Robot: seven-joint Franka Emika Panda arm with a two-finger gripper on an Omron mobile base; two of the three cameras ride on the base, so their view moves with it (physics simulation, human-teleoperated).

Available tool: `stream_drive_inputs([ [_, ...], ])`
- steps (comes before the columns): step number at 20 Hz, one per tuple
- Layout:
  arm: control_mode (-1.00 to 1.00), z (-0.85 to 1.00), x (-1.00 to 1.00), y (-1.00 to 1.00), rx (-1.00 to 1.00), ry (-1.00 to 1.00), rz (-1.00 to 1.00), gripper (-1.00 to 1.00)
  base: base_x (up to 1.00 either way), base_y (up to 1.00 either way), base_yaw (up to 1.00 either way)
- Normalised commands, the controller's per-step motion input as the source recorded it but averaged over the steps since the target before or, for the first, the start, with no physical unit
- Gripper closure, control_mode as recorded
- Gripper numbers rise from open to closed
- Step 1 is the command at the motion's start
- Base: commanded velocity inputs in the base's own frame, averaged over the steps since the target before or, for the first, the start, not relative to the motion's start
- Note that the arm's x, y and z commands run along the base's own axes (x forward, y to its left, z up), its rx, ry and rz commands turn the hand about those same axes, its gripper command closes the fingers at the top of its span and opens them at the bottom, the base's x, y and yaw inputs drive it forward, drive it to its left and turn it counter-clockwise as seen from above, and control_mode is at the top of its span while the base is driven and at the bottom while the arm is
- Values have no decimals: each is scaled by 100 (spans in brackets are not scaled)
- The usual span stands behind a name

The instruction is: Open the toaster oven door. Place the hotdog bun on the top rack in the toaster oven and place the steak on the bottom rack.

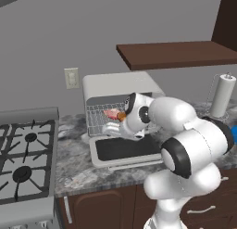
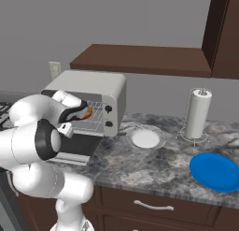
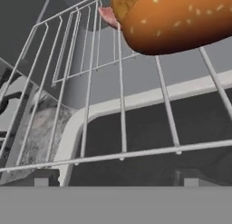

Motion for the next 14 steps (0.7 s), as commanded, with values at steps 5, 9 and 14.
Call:
stream_drive_inputs([
  [5, -100, 19, 34, 1, -2, 14, 14, -100, 0, 0, 0],
  [9, -100, 33, 37, 9, -2, 11, 12, -100, 0, 0, 0],
  [14, -100, 40, 32, 13, -5, 5, 10, -100, 0, 0, 0],
])
